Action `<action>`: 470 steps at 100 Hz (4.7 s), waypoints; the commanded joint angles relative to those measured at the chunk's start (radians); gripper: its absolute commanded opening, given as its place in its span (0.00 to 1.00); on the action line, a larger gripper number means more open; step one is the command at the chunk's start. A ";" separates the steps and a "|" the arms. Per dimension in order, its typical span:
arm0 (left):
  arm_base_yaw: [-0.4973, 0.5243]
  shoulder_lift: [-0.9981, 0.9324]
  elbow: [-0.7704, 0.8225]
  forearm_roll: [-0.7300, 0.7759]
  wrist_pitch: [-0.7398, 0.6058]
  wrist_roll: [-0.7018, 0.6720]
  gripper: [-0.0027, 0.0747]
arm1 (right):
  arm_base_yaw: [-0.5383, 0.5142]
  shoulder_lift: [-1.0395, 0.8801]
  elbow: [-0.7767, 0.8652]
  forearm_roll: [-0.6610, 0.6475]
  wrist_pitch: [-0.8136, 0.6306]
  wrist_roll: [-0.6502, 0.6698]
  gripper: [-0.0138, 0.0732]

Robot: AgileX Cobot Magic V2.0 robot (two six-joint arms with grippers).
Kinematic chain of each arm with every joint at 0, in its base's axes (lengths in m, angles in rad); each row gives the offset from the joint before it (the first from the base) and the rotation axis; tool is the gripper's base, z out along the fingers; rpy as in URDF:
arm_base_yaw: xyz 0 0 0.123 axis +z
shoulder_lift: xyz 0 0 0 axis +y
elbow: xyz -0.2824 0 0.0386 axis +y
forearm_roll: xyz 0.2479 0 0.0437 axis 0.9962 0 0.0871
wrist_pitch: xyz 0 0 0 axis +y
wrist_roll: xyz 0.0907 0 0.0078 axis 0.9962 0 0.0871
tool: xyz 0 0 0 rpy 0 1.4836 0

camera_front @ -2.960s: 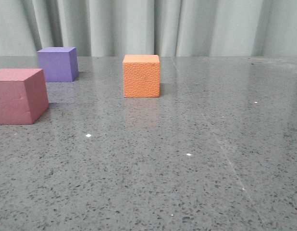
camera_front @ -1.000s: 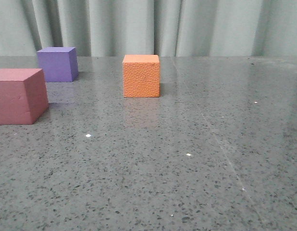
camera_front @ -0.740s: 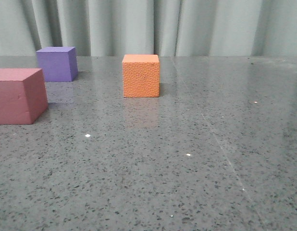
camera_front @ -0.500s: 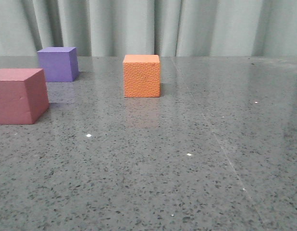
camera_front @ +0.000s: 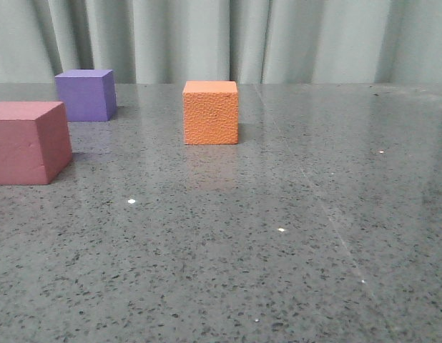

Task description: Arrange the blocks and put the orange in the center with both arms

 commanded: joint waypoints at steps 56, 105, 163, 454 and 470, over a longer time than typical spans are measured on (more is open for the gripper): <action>-0.003 0.014 -0.038 0.086 -0.091 -0.002 0.89 | -0.001 -0.020 -0.014 -0.014 -0.086 -0.009 0.09; -0.068 0.103 -0.093 -0.109 -0.124 0.102 0.93 | -0.001 -0.020 -0.014 -0.014 -0.086 -0.009 0.09; -0.591 0.754 -0.548 0.261 -0.184 -0.312 0.88 | -0.001 -0.020 -0.014 -0.014 -0.086 -0.009 0.09; -0.549 0.889 -0.732 0.592 0.125 -0.563 0.26 | -0.001 -0.020 -0.014 -0.014 -0.086 -0.009 0.09; -0.502 0.842 -0.597 0.592 0.045 -0.568 0.26 | -0.001 -0.020 -0.014 -0.014 -0.086 -0.009 0.09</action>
